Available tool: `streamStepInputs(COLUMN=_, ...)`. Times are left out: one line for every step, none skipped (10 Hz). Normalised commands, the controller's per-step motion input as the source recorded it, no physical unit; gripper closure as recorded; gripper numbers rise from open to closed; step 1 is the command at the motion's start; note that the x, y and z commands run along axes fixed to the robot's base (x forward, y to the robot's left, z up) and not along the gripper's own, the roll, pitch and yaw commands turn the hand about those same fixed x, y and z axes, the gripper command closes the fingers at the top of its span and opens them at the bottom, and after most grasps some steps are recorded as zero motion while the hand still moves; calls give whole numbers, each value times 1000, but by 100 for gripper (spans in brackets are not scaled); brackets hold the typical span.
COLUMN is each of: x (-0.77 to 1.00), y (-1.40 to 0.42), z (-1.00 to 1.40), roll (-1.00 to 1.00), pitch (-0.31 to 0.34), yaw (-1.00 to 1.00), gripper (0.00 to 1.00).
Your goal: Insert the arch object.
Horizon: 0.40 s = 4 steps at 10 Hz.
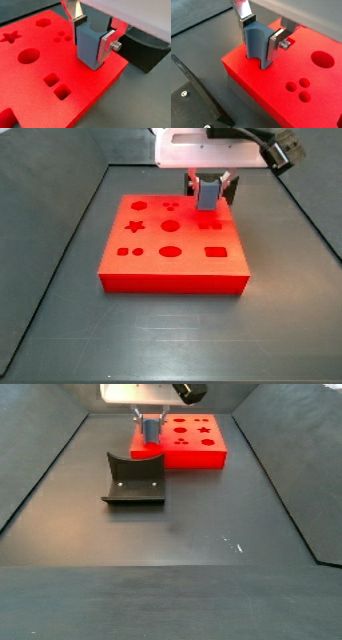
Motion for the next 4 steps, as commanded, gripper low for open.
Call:
streamStepInputs(x=94, y=0, z=-371, roll=0, pitch=-44, yaw=0, gripper=100)
streamStepInputs(x=54, y=0, z=-326, roll=0, pitch=-37, yaw=-17, gripper=100)
streamStepInputs(x=71, y=0, z=-137, roll=0, pitch=0, yaw=-20, gripper=100)
streamStepInputs(x=0, y=0, z=0, roll=0, pitch=0, yaw=0, gripper=100)
